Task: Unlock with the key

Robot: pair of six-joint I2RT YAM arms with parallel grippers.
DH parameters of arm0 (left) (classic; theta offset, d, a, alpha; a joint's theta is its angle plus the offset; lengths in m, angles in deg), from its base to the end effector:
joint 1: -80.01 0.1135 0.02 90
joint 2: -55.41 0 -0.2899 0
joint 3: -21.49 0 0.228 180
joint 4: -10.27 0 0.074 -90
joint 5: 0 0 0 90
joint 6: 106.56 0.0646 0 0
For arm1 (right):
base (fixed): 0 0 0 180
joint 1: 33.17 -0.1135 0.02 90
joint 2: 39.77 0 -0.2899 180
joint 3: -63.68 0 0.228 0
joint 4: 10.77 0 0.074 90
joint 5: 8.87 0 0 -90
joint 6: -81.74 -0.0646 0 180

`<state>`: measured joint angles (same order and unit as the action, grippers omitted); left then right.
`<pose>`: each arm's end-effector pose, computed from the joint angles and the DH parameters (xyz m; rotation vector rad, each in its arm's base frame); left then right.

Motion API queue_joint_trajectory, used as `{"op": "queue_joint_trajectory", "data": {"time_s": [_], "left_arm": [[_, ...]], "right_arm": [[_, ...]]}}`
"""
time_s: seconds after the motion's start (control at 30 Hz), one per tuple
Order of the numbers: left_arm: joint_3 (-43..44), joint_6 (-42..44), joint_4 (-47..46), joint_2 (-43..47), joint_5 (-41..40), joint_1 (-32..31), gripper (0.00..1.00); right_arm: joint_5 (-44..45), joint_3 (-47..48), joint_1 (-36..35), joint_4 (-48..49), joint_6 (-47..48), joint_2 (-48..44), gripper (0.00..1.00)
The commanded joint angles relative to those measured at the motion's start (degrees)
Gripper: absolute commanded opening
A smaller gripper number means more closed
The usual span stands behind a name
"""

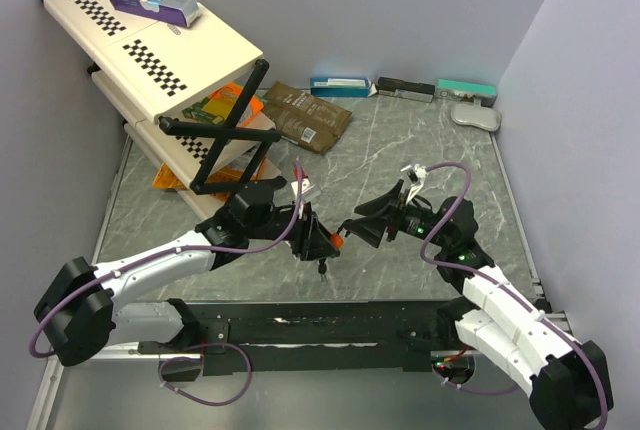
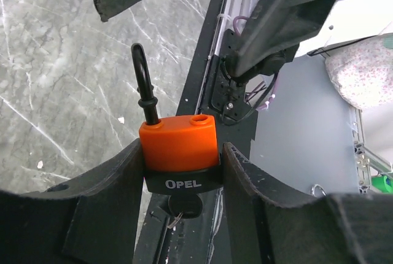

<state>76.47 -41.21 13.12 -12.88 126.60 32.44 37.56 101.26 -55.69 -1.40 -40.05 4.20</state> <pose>0.1440 -0.2146 0.2953 0.8854 1.8633 -1.4215 0.1294 0.1019 0.2957 -0.5279 1.6059 1.3030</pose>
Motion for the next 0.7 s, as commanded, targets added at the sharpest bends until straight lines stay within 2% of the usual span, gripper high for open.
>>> {"op": "queue_joint_trajectory", "data": {"time_s": [0.0,0.07,0.17,0.37,0.67], "left_arm": [[0.0,0.5,-3.5,3.1,-0.5,0.5,0.01],[0.1,1.2,-1.8,3.8,-4.7,0.5,0.01],[0.0,1.4,-1.2,4.2,-7.2,0.5,0.01],[0.0,1.4,-2.3,2.6,-7.2,0.5,0.01],[-0.4,1.8,-2.9,2.3,-7.4,0.4,0.01]], "right_arm": [[5.6,3.3,-1.5,-3.8,2.3,-0.6,0.84],[13.8,4.8,-2.0,-11.2,2.0,-1.7,0.84],[17.5,5.9,-2.6,-14.8,0.2,-2.5,0.84],[17.2,5.5,-5.3,-13.0,-7.7,1.0,0.84],[19.9,6.4,-8.1,-12.0,-11.4,6.0,0.84]]}}
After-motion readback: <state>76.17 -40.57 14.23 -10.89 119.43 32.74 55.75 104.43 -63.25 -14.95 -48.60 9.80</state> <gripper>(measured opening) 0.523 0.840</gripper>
